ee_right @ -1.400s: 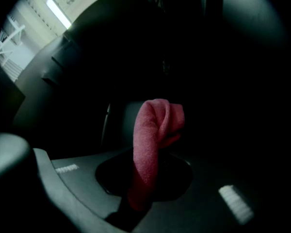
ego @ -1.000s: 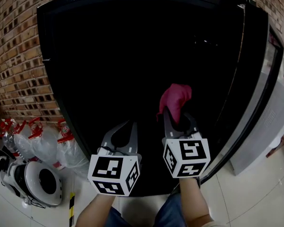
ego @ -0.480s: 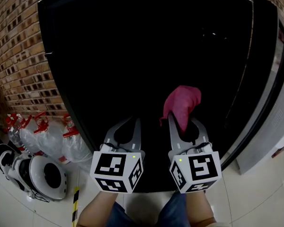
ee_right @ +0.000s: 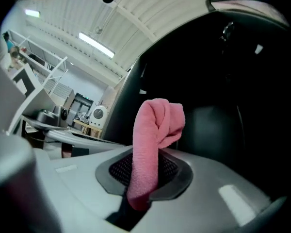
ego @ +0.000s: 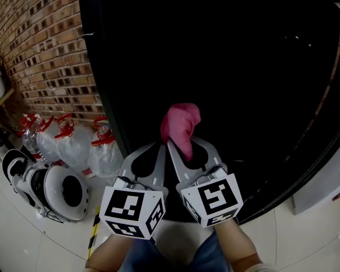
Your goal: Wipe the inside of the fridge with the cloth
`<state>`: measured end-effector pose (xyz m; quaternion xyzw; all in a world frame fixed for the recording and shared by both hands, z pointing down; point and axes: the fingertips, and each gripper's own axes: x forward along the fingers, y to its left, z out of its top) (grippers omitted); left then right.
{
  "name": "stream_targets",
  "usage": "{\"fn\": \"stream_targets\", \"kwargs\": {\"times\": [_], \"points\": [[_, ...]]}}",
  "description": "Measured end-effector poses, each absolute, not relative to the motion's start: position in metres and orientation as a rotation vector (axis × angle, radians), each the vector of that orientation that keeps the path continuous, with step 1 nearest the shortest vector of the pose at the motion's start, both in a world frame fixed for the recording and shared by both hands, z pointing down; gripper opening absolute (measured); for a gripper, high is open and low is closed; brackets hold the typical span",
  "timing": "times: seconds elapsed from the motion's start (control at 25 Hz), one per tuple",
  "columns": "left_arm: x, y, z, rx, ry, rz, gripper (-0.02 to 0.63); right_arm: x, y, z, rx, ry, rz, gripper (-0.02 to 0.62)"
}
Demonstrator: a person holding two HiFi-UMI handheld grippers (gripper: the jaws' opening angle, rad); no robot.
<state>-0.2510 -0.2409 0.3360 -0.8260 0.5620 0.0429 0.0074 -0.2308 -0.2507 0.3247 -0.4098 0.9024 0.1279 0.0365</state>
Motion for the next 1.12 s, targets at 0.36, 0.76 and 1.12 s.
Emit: {"fn": "stream_targets", "kwargs": {"times": [0.36, 0.76, 1.12], "points": [[-0.274, -0.227, 0.339, -2.537, 1.814, 0.144, 0.012, -0.270, -0.263, 0.347, -1.094, 2.866, 0.284, 0.060], [-0.265, -0.231, 0.330, -2.558, 1.758, 0.166, 0.012, -0.272, -0.310, 0.352, -1.175, 2.932, 0.230, 0.060], [-0.250, -0.244, 0.339, -2.595, 1.717, 0.166, 0.012, -0.263, -0.383, 0.334, -1.337, 2.916, 0.219, 0.060]]}}
